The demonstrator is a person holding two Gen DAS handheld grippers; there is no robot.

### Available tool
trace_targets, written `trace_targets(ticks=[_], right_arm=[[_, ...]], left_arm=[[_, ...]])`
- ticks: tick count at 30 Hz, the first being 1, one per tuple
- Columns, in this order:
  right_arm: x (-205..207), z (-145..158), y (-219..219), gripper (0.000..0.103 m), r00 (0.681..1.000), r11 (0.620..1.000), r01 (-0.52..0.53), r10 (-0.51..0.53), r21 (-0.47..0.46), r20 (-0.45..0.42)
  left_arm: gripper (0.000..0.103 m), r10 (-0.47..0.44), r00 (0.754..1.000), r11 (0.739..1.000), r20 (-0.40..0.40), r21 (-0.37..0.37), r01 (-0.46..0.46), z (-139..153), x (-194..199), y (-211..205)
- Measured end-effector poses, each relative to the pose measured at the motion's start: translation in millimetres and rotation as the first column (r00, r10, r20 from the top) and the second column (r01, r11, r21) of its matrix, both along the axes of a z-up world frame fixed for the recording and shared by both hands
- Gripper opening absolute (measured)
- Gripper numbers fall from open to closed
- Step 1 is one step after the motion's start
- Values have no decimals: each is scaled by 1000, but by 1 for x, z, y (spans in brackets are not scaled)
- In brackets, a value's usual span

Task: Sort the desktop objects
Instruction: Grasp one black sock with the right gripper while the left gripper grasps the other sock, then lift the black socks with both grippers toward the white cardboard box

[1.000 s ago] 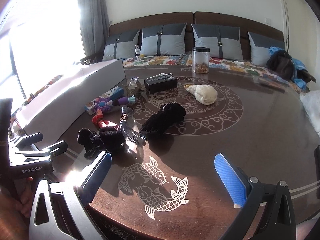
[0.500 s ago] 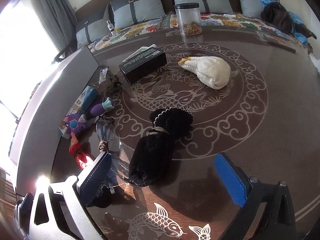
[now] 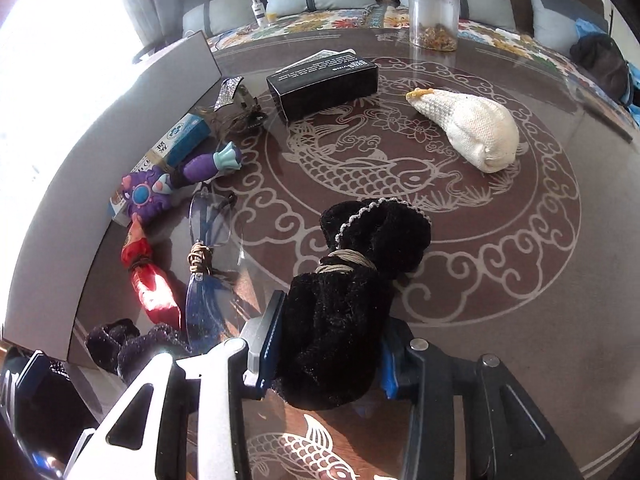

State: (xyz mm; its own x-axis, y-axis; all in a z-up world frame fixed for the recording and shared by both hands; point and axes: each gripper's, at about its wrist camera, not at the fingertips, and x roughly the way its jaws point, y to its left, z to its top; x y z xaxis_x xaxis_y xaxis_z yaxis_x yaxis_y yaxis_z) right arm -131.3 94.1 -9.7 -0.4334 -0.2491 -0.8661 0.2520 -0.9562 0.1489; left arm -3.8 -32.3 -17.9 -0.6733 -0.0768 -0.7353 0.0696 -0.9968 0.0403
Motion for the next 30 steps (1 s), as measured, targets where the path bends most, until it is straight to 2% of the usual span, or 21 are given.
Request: trace_targets(ticks=[5,10,11,13,15,17,25,30], right_arm=[[39,1,25,40,998,997,-57,58,48,-33],[73,-2,64,41,998,1000,-12,13,23,-67],[78,-3,69,43,997,1000,2,0,17,-77],[81,-5,79,55,997,999,36,-36,4,-72],[81,-4,82,74,996,998,59,-60,-15,-70],[81,-2,82,84,994,997,69,-71,-22,-87],[84,-11,65,88,996,999,22,-18,48,-85],[86,-14,57,94,996,996,7,1,86,-94]], left_arm=[[103,-25,1000,1000,12,-17,25,-5,0,8],[103,-25,999,1000,26,-18,25,-10,-1,10],[103,-23,999,1000,29,-15,23,-10,-2,10],[103,-18,999,1000,35,-10,19,-11,-2,10],[103,-16,999,1000,37,-12,16,-12,-1,11],[103,-16,999,1000,36,-16,16,-12,0,12],[103,-17,999,999,43,-26,19,-15,0,12],[103,-12,999,1000,40,-18,12,-14,0,11]])
